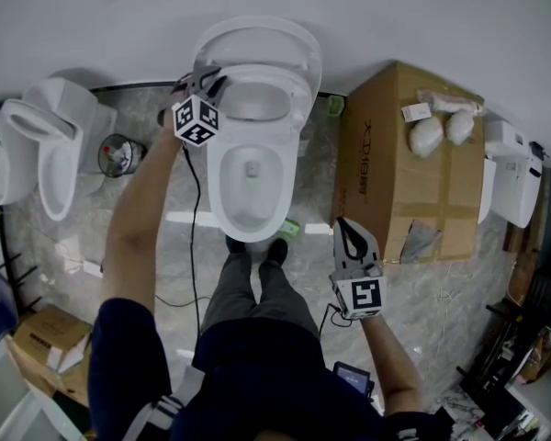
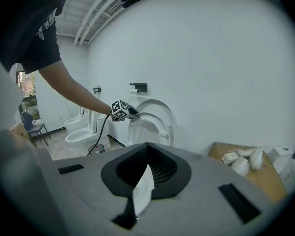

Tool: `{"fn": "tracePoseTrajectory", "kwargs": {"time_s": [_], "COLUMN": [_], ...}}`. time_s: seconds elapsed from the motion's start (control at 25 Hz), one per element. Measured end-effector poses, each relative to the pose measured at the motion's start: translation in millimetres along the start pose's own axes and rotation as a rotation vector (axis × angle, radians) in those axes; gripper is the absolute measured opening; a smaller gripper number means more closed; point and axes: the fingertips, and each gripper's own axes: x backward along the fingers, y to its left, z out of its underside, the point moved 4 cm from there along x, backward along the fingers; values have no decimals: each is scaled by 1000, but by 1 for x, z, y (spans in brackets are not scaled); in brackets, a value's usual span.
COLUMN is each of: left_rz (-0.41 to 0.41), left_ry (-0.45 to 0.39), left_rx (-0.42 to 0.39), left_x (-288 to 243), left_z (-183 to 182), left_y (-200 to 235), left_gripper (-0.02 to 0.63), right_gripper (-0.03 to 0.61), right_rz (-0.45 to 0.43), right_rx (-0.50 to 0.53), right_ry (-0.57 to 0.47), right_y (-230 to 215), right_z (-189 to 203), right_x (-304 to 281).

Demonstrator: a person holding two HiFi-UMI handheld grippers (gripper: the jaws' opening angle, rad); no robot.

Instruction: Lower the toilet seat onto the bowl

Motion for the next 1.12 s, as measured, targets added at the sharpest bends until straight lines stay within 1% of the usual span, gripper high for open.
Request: {"fn": "tracePoseTrajectory", "kwargs": {"time_s": [0.2,0.52,0.76,1.12], "left_rz": [-16,-48,-66,-100], "left_ry": [-4,34,57,49], "left_rx": [-23,-89,-99,-114], "left_x": [7,14,22,49], "left_z": [1,0,0,2], "left_y": [-5,-11,-17,-39], "left_gripper": [104,101,100,94], "right_gripper": [20,20,20,20], "right_rz": [-10,-16,-26,-35], "right_rx": [2,11,5,6], "right_ry": [-5,-4,-2,-8], "right_y": [1,0,1,1], "right_z": [2,4,7,15], "right_x": [0,4,4,9]}}
